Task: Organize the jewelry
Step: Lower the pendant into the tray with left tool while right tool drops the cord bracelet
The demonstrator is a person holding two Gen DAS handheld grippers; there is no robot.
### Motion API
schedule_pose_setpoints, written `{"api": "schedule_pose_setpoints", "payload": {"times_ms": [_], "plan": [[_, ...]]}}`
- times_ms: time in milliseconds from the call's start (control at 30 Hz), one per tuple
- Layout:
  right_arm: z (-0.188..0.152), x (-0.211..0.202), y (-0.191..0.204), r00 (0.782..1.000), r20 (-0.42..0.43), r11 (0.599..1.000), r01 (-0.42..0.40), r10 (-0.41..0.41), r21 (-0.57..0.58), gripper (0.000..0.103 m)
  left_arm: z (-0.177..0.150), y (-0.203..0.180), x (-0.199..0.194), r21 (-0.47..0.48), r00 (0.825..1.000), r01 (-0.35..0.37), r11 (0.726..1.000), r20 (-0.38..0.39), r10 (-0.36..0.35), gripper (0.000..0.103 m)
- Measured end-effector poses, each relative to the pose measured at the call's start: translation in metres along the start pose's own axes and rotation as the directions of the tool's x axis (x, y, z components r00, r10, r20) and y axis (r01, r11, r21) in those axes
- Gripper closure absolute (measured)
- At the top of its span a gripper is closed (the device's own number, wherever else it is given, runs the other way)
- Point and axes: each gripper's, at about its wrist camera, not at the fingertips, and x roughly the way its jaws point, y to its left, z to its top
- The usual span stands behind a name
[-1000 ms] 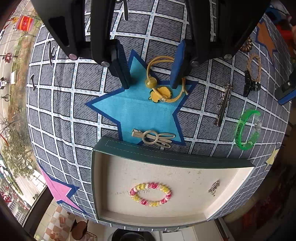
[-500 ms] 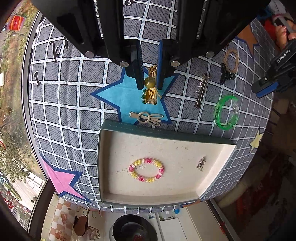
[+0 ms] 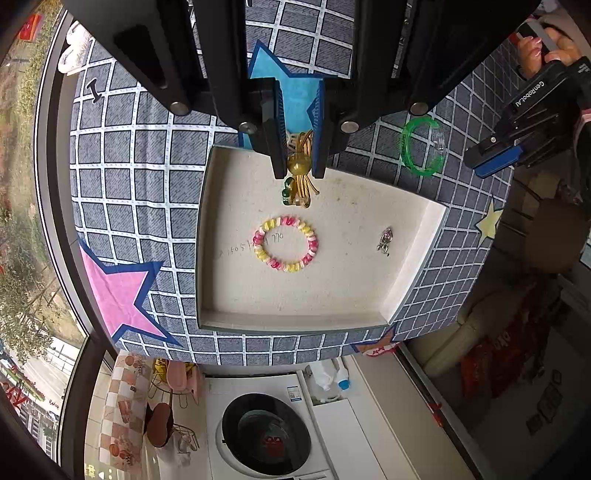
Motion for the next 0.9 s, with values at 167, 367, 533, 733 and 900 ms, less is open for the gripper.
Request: {"api": "schedule_pose_setpoints", "payload": {"times_ms": [167,367,533,733,900], "plan": [[0.022,0.016,-0.007,1.000,-0.001,0.999,-0.025,0.025,0.023,0.089,0.027,-0.003,0.022,-0.012,1.000,0.002,1.000,0.006,-0.002,0.064],[0.044,0.040,-0.019,0.998,-0.017,0.996,-0.060,0.061,0.060,0.089,0.049,-0.015,0.052,0.010,1.000,-0.018,1.000,0.000,0.018,0.064],[0.058,0.061,-0.030,0.996,-0.032,0.993,-0.076,0.079,0.088,0.089,0.059,-0.025,0.076,0.023,0.999,-0.034,0.999,-0.013,0.034,0.064],[0.067,0.085,-0.043,0.996,-0.061,0.992,-0.054,0.061,0.110,0.089,0.062,-0.030,0.102,0.038,0.997,-0.066,0.997,-0.041,0.067,0.064],[0.065,0.099,-0.050,0.996,-0.086,0.993,-0.008,0.018,0.115,0.089,0.058,-0.034,0.116,0.064,0.993,-0.097,0.993,-0.058,0.101,0.064]]}}
